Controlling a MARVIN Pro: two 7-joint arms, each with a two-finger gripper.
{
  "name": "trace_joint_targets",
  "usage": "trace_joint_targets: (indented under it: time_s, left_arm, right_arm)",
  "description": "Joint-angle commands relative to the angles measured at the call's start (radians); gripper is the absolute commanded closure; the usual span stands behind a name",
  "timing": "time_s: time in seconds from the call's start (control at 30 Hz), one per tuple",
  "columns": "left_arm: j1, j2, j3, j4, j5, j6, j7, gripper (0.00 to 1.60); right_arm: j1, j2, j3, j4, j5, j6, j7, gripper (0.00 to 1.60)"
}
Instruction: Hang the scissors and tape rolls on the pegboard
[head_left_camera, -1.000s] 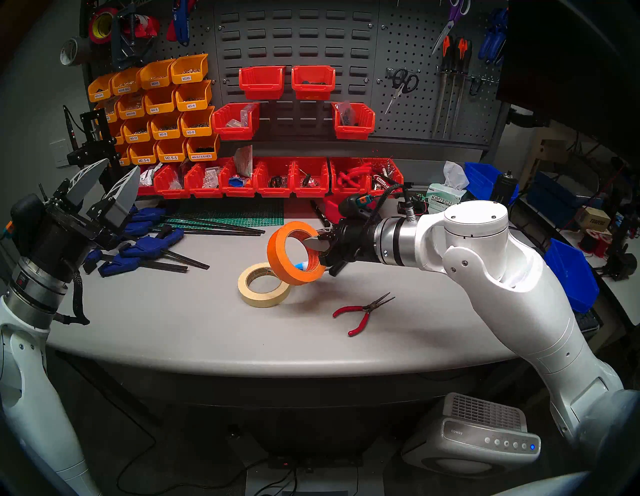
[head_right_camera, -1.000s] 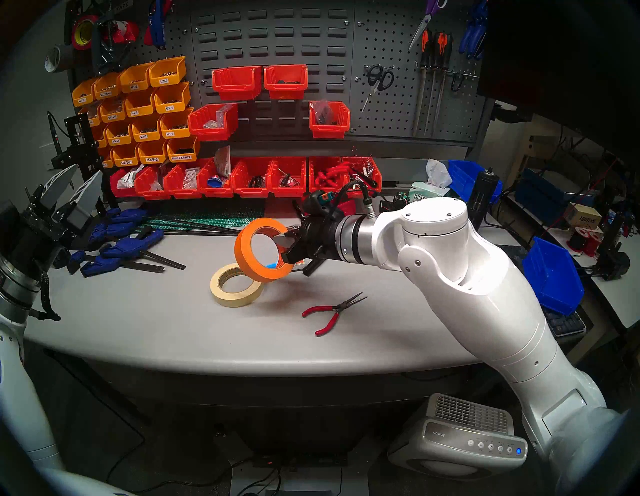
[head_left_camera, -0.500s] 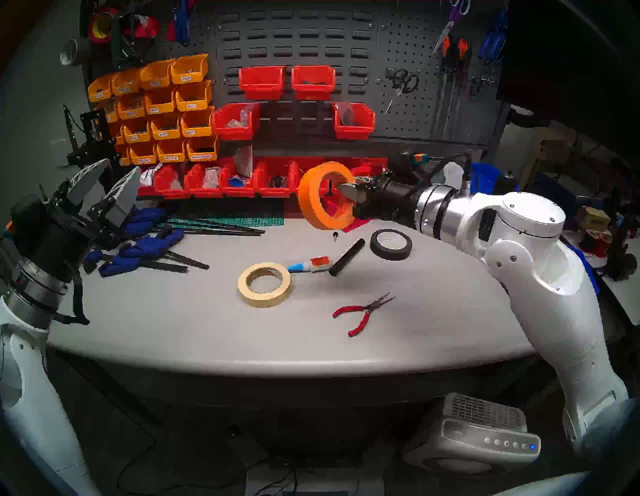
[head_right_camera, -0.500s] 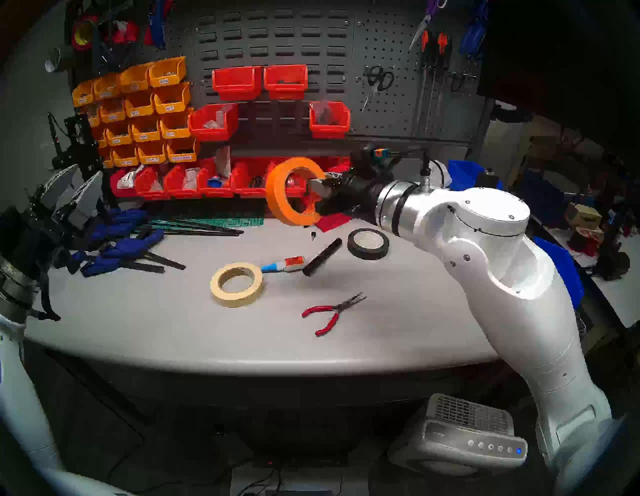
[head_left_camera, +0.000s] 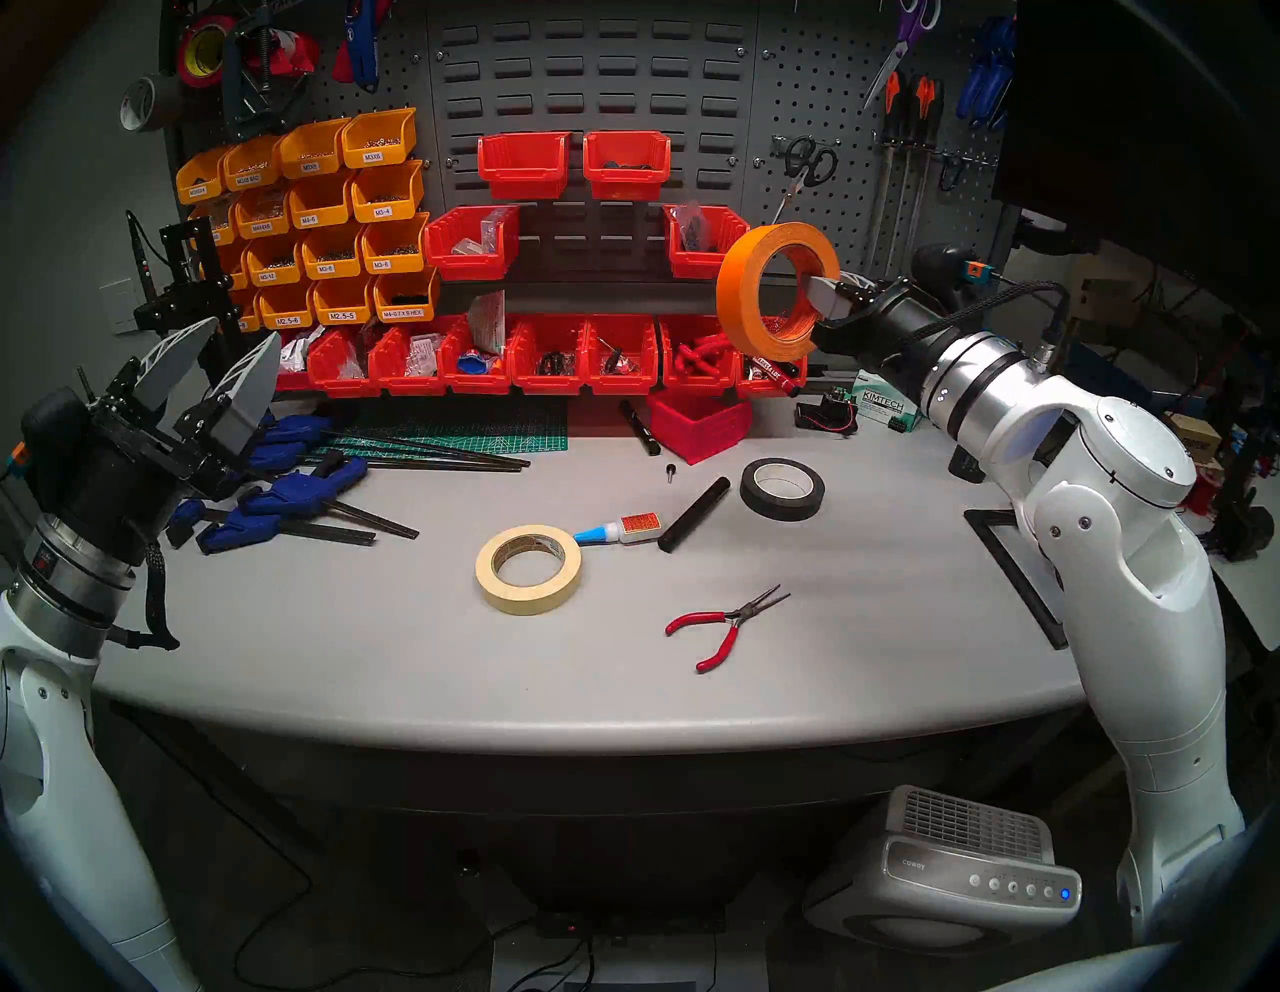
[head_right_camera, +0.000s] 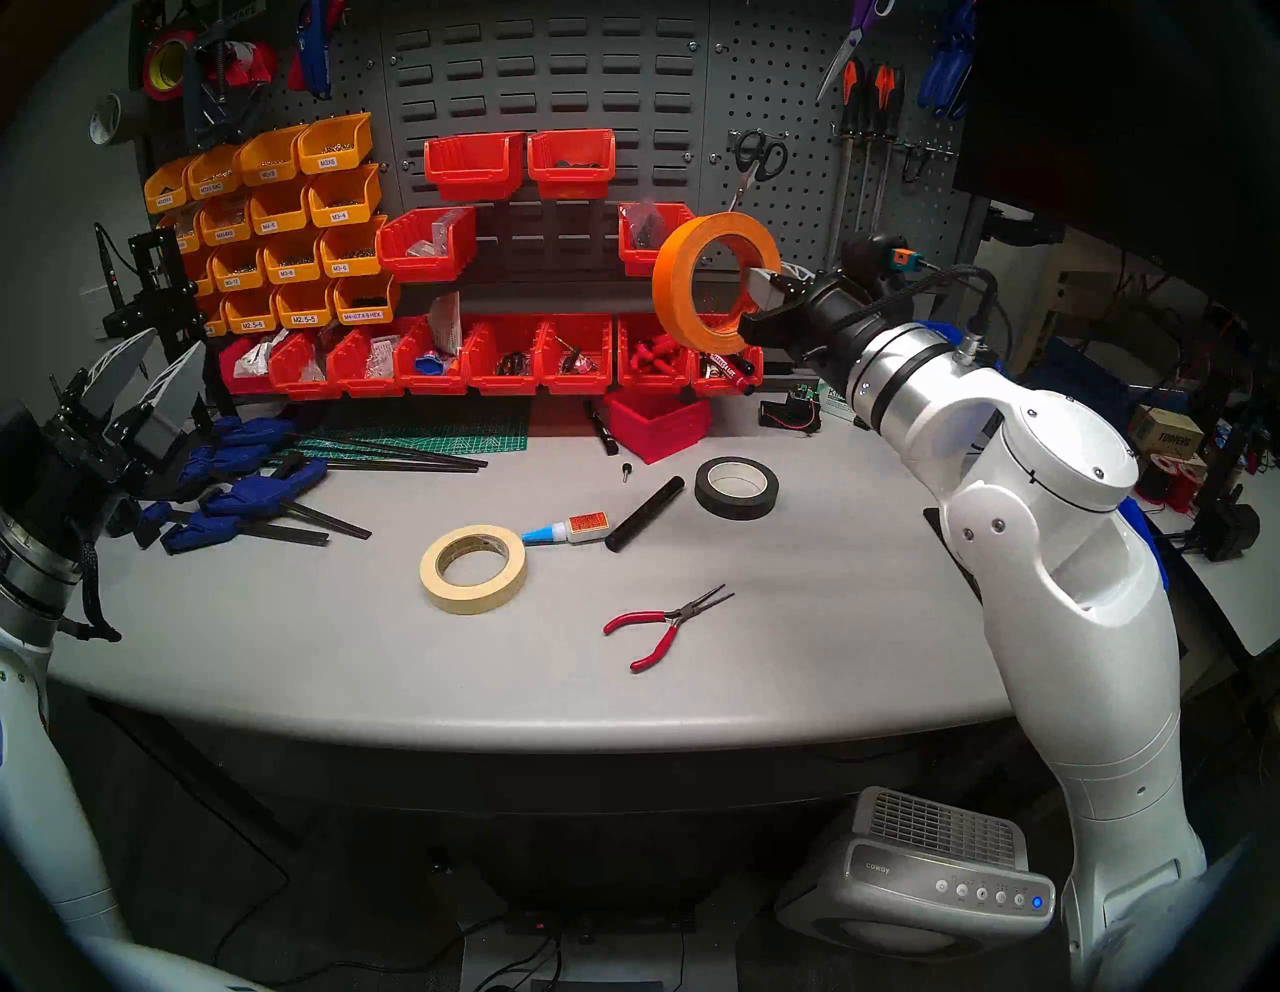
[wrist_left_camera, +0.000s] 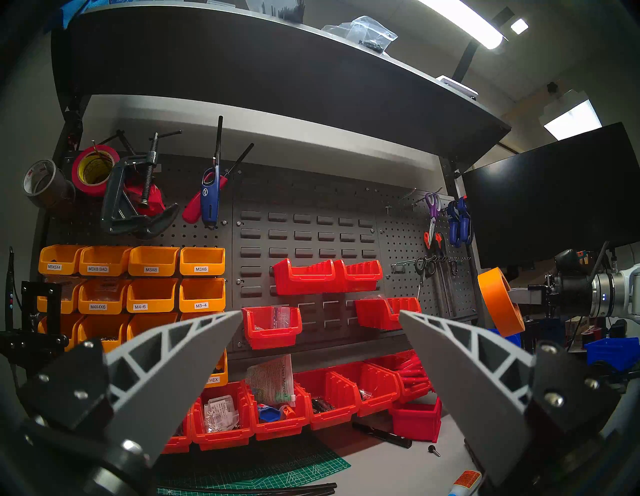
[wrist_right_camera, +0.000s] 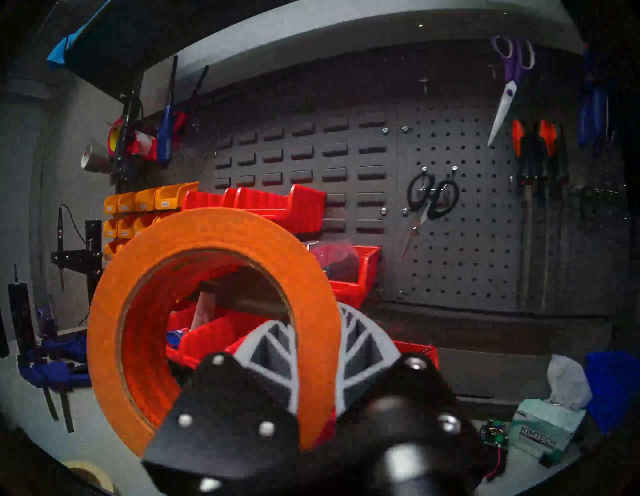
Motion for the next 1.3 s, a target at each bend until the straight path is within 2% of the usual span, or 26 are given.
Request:
trace_joint_targets:
  time_s: [0.0,0.13,0.17,0.23,0.4,0.5,0.67,0.7,0.77,0.93,1.2,1.27]
  left_arm:
    - [-0.011,0.001,-0.002,-0.019,-0.007,-0.002,0.002,0.00]
    - [-0.011,0.001,-0.002,-0.019,-0.008,-0.002,0.003,0.00]
    - [-0.011,0.001,-0.002,-0.019,-0.008,-0.002,0.003,0.00]
    - [-0.011,0.001,-0.002,-0.019,-0.008,-0.002,0.003,0.00]
    - [-0.011,0.001,-0.002,-0.019,-0.008,-0.002,0.003,0.00]
    - [-0.011,0.001,-0.002,-0.019,-0.008,-0.002,0.003,0.00]
    - [-0.011,0.002,-0.002,-0.018,-0.007,-0.002,0.002,0.00]
    - [-0.011,0.002,-0.002,-0.018,-0.007,-0.003,0.002,0.00]
    - [-0.011,0.002,-0.002,-0.018,-0.007,-0.003,0.002,0.00]
    - [-0.010,0.003,-0.002,-0.017,-0.006,-0.003,0.001,0.00]
    - [-0.010,0.003,-0.002,-0.016,-0.006,-0.003,0.000,0.00]
    - [-0.010,0.003,-0.002,-0.016,-0.006,-0.003,0.000,0.00]
  right_arm:
    - [-0.079,-0.085,0.068,-0.054,-0.066,-0.108,-0.023,1.60]
    - [-0.097,-0.102,0.064,-0.046,-0.103,-0.177,-0.023,1.60]
    - [-0.094,-0.119,0.069,-0.047,-0.114,-0.162,-0.017,1.60]
    - [-0.099,-0.118,0.062,-0.039,-0.122,-0.208,-0.027,1.60]
    - [-0.097,-0.123,0.064,-0.020,-0.129,-0.252,-0.021,1.60]
    - [-0.075,-0.126,0.068,0.000,-0.111,-0.250,-0.018,1.60]
    - [0.004,-0.121,0.079,0.047,-0.081,-0.229,-0.013,1.60]
    - [-0.007,-0.109,0.089,0.047,-0.076,-0.233,-0.007,1.60]
    - [0.027,-0.106,0.089,0.071,-0.065,-0.227,-0.004,1.60]
    - [0.050,-0.077,0.101,0.109,-0.045,-0.228,0.004,1.60]
    - [0.122,-0.061,0.073,0.175,-0.005,-0.219,0.010,1.60]
    - [0.118,-0.056,0.072,0.176,-0.004,-0.223,0.010,1.60]
